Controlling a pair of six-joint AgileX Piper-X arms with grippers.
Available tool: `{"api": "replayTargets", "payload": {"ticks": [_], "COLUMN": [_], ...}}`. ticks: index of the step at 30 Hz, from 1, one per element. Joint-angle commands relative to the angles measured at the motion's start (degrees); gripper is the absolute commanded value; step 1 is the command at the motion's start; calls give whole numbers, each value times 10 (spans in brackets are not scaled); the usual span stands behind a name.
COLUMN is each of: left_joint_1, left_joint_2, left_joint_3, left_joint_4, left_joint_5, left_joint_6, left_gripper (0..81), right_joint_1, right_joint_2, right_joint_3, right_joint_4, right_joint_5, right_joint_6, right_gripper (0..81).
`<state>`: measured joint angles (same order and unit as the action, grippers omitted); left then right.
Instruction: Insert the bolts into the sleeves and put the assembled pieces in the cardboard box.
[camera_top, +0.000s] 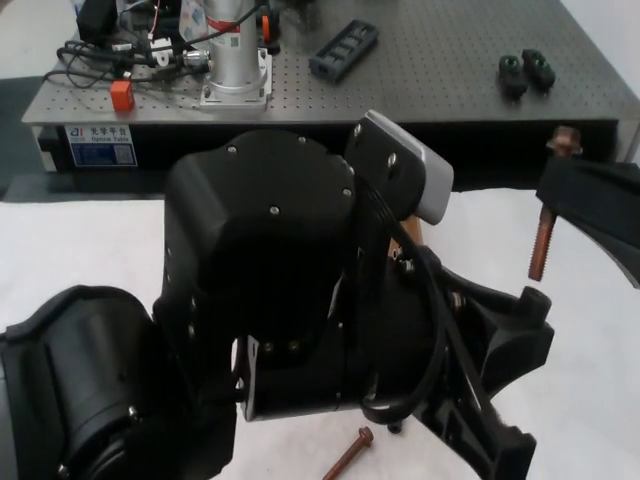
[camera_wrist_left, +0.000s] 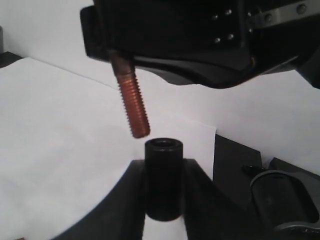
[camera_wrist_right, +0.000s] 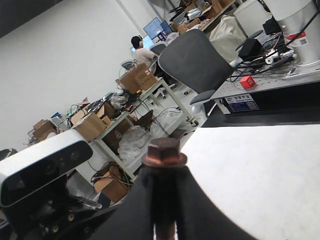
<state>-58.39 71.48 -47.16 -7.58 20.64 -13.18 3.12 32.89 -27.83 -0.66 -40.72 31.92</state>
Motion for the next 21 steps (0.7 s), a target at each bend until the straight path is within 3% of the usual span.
{"api": "replayTargets", "payload": {"ticks": [1,21], "left_joint_1": [0,0], "left_joint_2": [-8,-8], "left_joint_3": [-1,-1], "left_joint_4": [-15,-36], "left_joint_5": [2,-62], "left_joint_6": [-11,-54], "left_gripper": [7,7], "right_joint_1": [5,11], "right_joint_2": [0,0], "right_joint_3": [-1,-1], "right_joint_4": [-13,22], "right_joint_5": [-7,-42], "right_joint_6": [6,2], "right_gripper": [0,0]}}
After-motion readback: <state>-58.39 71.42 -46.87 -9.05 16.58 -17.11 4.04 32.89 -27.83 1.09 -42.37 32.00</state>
